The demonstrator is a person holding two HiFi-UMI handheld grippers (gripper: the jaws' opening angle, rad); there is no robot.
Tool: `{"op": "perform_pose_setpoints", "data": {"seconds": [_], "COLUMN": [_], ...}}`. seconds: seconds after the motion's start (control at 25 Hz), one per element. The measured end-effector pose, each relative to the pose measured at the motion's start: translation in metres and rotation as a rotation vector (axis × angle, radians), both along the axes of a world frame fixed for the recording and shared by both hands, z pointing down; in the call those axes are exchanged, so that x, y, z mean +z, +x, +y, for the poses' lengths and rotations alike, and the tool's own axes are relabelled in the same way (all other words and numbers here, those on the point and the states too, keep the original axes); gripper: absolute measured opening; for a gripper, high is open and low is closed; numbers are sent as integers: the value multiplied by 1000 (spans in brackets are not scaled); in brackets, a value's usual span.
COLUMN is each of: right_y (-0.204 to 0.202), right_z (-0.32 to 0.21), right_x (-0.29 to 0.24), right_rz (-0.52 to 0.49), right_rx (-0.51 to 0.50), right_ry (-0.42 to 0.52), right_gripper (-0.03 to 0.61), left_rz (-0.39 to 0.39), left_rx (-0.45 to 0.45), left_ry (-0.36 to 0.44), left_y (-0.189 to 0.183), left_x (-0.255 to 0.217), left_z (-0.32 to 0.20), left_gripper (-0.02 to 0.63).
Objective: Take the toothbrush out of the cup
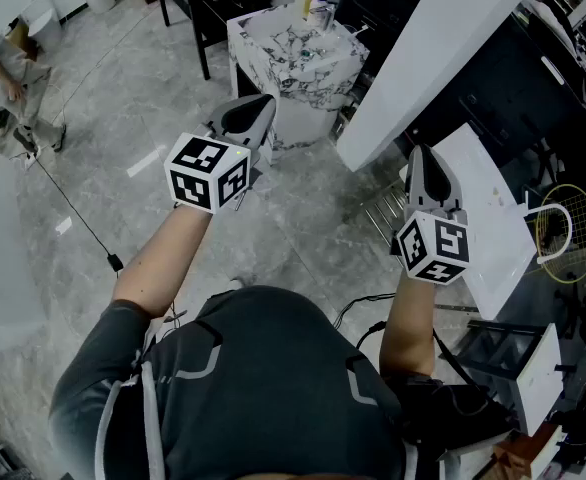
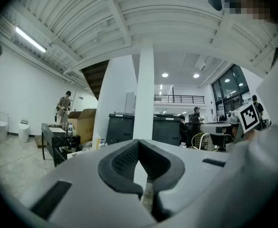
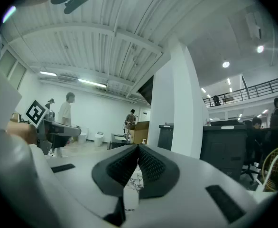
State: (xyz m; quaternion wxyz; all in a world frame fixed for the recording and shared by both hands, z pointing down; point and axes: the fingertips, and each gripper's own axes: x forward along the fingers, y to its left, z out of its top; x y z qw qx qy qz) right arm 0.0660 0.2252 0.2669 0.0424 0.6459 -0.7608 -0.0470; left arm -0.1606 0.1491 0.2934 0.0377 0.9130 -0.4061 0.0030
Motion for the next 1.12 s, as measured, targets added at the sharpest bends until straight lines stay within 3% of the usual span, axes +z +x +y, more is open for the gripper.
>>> {"op": "perform_pose_setpoints", "data": {"seconds": [0.44,0.68,1.12], "right_y": [-6,-14,-40], "right_z": [8,14,14], "right_x": [-4,-3,-3], "right_rz": [-4,-46,-32], "right_rx": [-1,-6,22], "right_ry": [0,4,6], "right_gripper": [26,28,28], "left_rz": [16,18,17], "left_rx": [14,8,21], "left_ry": [-2,6,24], "left_y": [-4,-16,-40], "left_x": [-5,-4,-5], "left_z": [13,20,21], "left_gripper": [9,9,9]}}
